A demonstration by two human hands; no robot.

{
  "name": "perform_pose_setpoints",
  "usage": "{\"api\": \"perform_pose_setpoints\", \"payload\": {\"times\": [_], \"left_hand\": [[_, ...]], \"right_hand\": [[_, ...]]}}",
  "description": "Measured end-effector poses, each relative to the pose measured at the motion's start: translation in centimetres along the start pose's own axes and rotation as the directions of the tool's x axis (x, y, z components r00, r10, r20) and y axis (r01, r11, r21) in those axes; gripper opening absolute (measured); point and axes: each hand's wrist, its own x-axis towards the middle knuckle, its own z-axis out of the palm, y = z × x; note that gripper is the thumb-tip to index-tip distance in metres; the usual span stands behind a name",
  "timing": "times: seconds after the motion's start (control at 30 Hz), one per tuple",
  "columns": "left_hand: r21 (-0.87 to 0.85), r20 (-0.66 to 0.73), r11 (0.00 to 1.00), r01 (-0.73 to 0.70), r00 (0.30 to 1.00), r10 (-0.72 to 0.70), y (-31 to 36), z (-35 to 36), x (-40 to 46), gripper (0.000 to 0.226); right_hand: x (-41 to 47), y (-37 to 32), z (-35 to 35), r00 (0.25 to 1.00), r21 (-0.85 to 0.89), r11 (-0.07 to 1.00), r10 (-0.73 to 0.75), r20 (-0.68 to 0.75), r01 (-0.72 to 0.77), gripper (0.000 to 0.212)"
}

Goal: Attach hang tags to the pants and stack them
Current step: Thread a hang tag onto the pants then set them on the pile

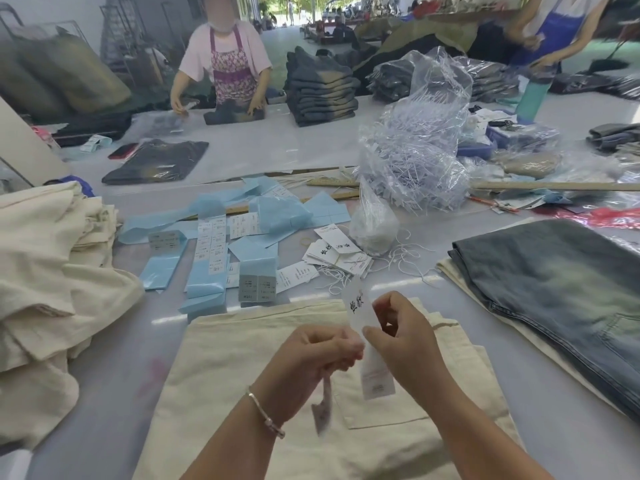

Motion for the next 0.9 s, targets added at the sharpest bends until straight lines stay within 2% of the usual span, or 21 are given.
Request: {"api": "perform_pose_setpoints", "payload": {"times": [0.1, 0.2, 0.33, 0.43, 0.8, 0.9], "left_hand": [[0.046, 0.007, 0.999, 0.011, 1.000, -0.012, -0.8, 0.7, 1.1, 0.024], [0.037, -0.030, 0.999, 0.005, 1.000, -0.004, -1.4, 0.7, 1.6, 0.032], [0.054, -0.056, 0.998, 0.012, 0.998, -0.009, -2.0, 0.6, 1.8, 0.053], [0.089, -0.053, 0.996, 0.016, 0.999, -0.012, -2.0, 0.5, 1.8, 0.061], [0.178, -0.065, 0.982, 0.068, 0.996, -0.057, -1.6, 0.1, 1.4, 0.066], [0.192, -0.078, 0.980, 0.041, 0.997, -0.026, -1.3, 0.4, 1.3, 0.053]], "right_hand": [[-0.2, -1.4, -0.1, 0.983, 0.374, 0.919, 0.060, 0.176, -0.123, 0.018], [-0.2, -1.6, -0.6, 0.957, 0.503, 0.845, 0.033, 0.290, -0.181, 0.022], [-0.4, -1.1, -0.9, 0.948, 0.541, 0.817, 0.019, 0.319, -0.199, 0.024], [-0.6, -1.0, -0.7, 0.942, 0.547, 0.809, 0.025, 0.336, -0.217, 0.026], [-0.6, -0.9, -0.4, 0.928, 0.531, 0.812, 0.033, 0.371, -0.241, 0.037], [-0.5, -0.8, -0.5, 0.923, 0.550, 0.793, 0.038, 0.383, -0.261, 0.039]]}}
